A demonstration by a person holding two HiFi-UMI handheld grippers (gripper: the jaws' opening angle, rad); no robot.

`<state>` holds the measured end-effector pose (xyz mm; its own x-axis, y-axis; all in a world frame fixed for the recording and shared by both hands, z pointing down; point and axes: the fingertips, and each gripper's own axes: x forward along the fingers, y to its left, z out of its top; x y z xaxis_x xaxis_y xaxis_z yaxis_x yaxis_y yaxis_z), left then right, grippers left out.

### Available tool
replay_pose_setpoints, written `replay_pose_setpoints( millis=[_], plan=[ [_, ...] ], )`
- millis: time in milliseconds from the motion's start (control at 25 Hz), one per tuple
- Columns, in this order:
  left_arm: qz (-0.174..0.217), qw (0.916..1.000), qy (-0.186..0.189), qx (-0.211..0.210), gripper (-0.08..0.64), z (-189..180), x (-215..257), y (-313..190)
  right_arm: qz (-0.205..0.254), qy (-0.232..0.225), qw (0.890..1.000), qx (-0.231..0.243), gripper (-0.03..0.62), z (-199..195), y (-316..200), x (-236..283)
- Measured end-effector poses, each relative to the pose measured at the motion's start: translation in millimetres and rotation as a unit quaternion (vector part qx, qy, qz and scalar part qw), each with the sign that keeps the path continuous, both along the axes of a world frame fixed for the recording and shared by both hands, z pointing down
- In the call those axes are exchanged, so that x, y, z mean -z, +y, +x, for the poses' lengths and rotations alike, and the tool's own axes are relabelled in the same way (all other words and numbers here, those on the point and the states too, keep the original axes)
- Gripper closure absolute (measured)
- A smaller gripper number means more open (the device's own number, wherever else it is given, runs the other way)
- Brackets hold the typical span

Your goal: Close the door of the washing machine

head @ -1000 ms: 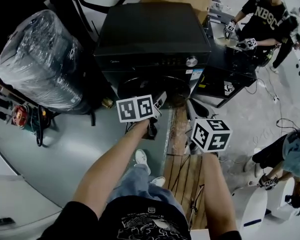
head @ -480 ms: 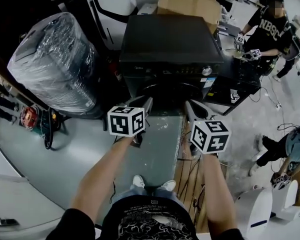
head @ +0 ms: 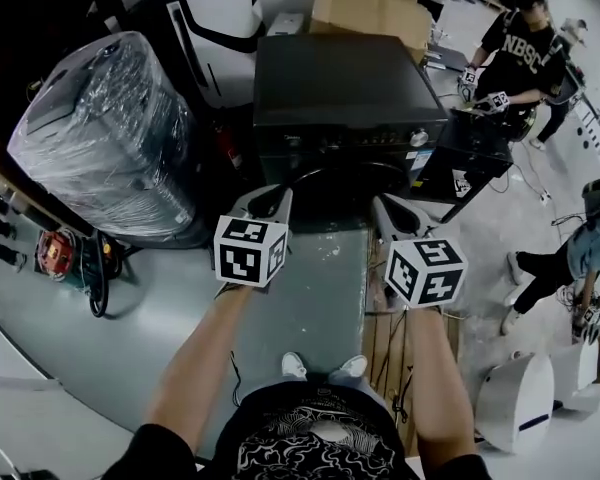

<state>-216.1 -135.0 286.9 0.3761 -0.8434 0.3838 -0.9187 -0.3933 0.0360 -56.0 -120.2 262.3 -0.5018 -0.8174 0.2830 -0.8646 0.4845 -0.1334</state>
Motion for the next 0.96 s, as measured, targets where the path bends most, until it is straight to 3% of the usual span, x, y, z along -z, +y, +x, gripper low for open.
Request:
replay_pose_setpoints(
  millis=[360,960],
  plan=[
    [0.012,0.9994,-0.020,-0.025,0.522,-13.2,-0.8,6.8,0.010,0.007,1.000,-0.012,0.572,-20.8,9.4,2.1],
    [0.009,0.9993,-0.017,-0.031,0.523,-18.8,-3.7,12.5,0.012,0.011,1.000,-0.015,0.572,-29.7,11.2,4.4]
  ],
)
